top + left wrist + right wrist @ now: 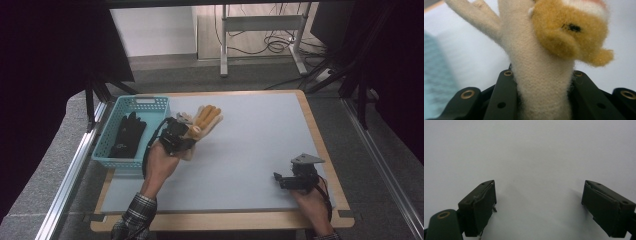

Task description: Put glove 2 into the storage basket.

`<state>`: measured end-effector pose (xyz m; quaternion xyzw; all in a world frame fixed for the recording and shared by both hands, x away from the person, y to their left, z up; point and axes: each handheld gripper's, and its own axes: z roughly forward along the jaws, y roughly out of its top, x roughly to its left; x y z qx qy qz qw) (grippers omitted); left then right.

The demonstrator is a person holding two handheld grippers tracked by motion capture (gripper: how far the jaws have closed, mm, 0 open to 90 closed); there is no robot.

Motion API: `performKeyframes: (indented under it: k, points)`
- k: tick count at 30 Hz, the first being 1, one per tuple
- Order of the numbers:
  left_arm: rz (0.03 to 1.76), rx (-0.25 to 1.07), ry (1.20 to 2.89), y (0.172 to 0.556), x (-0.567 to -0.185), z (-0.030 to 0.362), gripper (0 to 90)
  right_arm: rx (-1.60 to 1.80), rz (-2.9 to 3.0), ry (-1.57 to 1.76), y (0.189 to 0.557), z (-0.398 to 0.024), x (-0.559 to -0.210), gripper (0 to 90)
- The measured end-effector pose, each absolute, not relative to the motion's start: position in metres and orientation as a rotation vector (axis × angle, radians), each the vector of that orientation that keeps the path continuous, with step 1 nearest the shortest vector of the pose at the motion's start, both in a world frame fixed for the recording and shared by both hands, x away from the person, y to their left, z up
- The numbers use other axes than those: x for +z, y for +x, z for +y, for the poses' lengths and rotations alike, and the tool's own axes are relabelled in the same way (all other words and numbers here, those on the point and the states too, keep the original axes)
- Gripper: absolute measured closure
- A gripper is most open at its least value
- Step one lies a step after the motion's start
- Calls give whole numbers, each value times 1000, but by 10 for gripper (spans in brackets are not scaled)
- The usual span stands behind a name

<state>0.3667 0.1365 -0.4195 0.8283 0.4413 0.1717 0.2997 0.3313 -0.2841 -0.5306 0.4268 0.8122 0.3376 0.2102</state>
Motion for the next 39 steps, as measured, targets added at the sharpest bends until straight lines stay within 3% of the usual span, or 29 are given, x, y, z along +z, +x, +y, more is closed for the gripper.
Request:
performKeyframes:
  k: [12, 21, 39]
  points:
    - [1452, 575, 2081, 379, -400, 220, 708, 939, 2258, 1187, 331, -284, -531, 121]
    - [1675, 572, 2077, 393, -416, 263, 693, 938, 2258, 1187, 331, -284, -531, 121]
    - [1792, 372, 2199, 452, -480, 260, 658, 940, 2258, 1186, 331, -284, -531, 121]
